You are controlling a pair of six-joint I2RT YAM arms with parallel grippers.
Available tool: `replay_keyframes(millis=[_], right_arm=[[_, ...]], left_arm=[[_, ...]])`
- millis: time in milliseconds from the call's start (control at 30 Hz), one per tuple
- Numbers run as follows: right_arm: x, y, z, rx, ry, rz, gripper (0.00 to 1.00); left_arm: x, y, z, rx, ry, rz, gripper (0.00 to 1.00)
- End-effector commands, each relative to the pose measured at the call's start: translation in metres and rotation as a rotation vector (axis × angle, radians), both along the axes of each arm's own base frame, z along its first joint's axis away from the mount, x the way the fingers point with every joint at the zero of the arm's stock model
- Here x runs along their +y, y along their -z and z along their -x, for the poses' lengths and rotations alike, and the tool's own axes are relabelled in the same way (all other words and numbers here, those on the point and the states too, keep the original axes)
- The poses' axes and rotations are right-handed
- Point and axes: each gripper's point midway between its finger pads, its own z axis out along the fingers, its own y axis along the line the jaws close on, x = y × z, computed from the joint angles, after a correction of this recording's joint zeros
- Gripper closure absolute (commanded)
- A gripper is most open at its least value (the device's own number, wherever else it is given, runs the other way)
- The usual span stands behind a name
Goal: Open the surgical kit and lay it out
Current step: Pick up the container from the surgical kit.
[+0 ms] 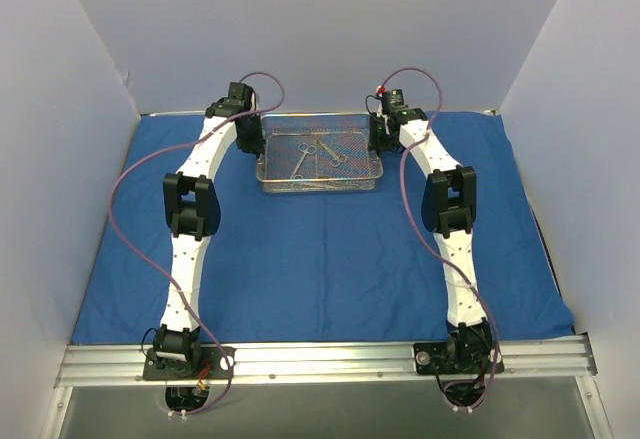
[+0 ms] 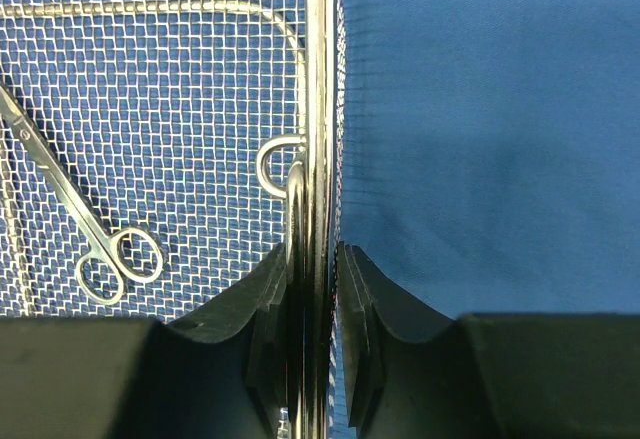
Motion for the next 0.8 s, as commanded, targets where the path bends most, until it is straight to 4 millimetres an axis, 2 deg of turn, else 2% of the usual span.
replay_keyframes(millis=[0, 100, 133, 200, 233, 267, 300, 333, 367, 400, 433, 467, 533, 567, 633, 667, 700, 733, 767], right_arm=[[-0.004, 0.007, -0.006, 0.005, 0.057, -0.007, 0.93], [-0.001, -0.001, -0.014, -0.027, 0.085, -0.036, 1.0], [-0.001, -0.005, -0.018, -0.044, 0.093, -0.041, 1.0], [0.004, -0.02, -0.023, -0.088, 0.111, -0.038, 1.0], [0.0, -0.029, -0.03, -0.134, 0.13, -0.005, 1.0], [0.004, -0.044, -0.032, -0.176, 0.121, 0.009, 1.0], [0.013, -0.054, -0.033, -0.209, 0.108, 0.03, 1.0], [0.01, -0.07, -0.04, -0.27, 0.129, 0.085, 1.0], [0.015, -0.086, -0.041, -0.309, 0.121, 0.094, 1.0], [0.02, -0.096, -0.043, -0.337, 0.113, 0.101, 1.0], [0.033, -0.112, -0.045, -0.376, 0.094, 0.094, 1.0], [0.04, -0.121, -0.044, -0.396, 0.071, 0.091, 1.0], [0.062, -0.134, -0.04, -0.425, 0.037, 0.074, 1.0], [0.07, -0.145, -0.038, -0.449, 0.022, 0.076, 1.0], [0.094, -0.159, -0.032, -0.492, -0.026, 0.065, 1.0], [0.12, -0.168, -0.02, -0.517, -0.072, 0.064, 1.0], [0.131, -0.174, -0.015, -0.541, -0.097, 0.077, 1.0], [0.147, -0.181, -0.011, -0.565, -0.124, 0.056, 1.0], [0.171, -0.182, -0.001, -0.572, -0.169, 0.035, 1.0]], left_arm=[[-0.009, -0.014, -0.009, -0.036, 0.031, 0.064, 0.81], [-0.016, -0.03, -0.011, -0.063, 0.042, 0.102, 0.97], [-0.017, -0.034, -0.011, -0.069, 0.037, 0.109, 0.98], [-0.019, -0.056, -0.011, -0.099, 0.027, 0.132, 0.98], [-0.019, -0.062, -0.009, -0.102, 0.019, 0.135, 0.98], [-0.017, -0.084, -0.008, -0.141, 0.006, 0.143, 0.98], [-0.018, -0.093, -0.006, -0.151, -0.009, 0.158, 0.98], [-0.016, -0.087, 0.002, -0.126, -0.023, 0.158, 0.98], [-0.014, -0.113, 0.009, -0.165, -0.037, 0.166, 0.98], [-0.012, -0.12, 0.011, -0.182, -0.066, 0.173, 0.98], [-0.008, -0.127, 0.018, -0.189, -0.093, 0.164, 0.98], [-0.001, -0.131, 0.037, -0.181, -0.116, 0.156, 0.98], [0.003, -0.146, 0.045, -0.247, -0.14, 0.169, 0.98], [0.009, -0.153, 0.061, -0.268, -0.151, 0.174, 0.98], [0.013, -0.159, 0.079, -0.265, -0.172, 0.202, 0.98], [0.016, -0.181, 0.092, -0.306, -0.176, 0.212, 0.98], [0.022, -0.171, 0.103, -0.284, -0.189, 0.185, 0.98], [0.026, -0.175, 0.112, -0.29, -0.195, 0.177, 0.98], [0.031, -0.19, 0.127, -0.309, -0.197, 0.173, 0.98]])
